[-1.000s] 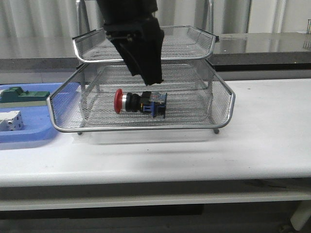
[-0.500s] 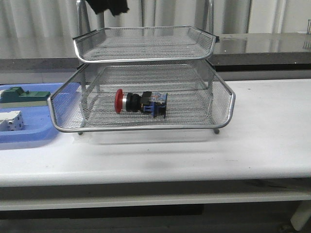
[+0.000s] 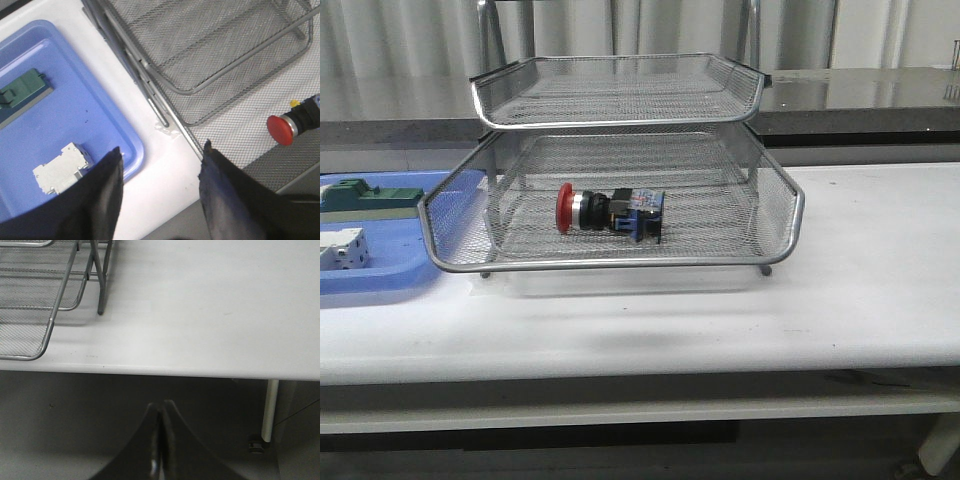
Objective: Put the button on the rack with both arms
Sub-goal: 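Release the button onto the tray mesh and raise the left gripper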
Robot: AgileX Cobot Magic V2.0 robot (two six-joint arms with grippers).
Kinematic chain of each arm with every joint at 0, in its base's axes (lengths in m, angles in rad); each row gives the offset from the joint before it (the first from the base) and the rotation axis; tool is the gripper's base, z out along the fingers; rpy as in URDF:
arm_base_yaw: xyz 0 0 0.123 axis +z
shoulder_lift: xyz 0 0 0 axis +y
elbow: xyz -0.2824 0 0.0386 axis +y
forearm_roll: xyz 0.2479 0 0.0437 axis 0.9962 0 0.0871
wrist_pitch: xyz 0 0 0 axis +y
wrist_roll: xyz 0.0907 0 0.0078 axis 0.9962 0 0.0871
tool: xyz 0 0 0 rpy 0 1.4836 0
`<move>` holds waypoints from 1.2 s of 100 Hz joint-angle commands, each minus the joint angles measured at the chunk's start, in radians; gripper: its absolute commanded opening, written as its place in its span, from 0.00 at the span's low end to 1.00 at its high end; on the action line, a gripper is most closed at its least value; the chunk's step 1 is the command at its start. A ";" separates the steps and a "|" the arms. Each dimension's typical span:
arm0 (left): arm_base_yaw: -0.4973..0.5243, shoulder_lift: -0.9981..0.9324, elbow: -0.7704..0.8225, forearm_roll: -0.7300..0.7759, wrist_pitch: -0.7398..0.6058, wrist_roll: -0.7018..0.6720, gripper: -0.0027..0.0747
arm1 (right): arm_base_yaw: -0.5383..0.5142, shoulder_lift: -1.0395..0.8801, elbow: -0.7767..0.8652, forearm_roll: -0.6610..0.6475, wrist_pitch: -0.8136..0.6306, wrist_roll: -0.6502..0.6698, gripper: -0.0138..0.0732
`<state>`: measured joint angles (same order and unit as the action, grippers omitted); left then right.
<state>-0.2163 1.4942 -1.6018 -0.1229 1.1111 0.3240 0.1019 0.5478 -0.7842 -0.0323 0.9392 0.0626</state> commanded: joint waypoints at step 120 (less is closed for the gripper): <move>0.102 -1.160 1.256 -0.019 -1.037 -0.119 0.47 | -0.001 0.002 -0.020 -0.014 -0.062 -0.001 0.08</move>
<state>-0.1146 0.3319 -0.3192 -0.1302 0.1687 0.2157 0.1019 0.5478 -0.7842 -0.0323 0.9392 0.0626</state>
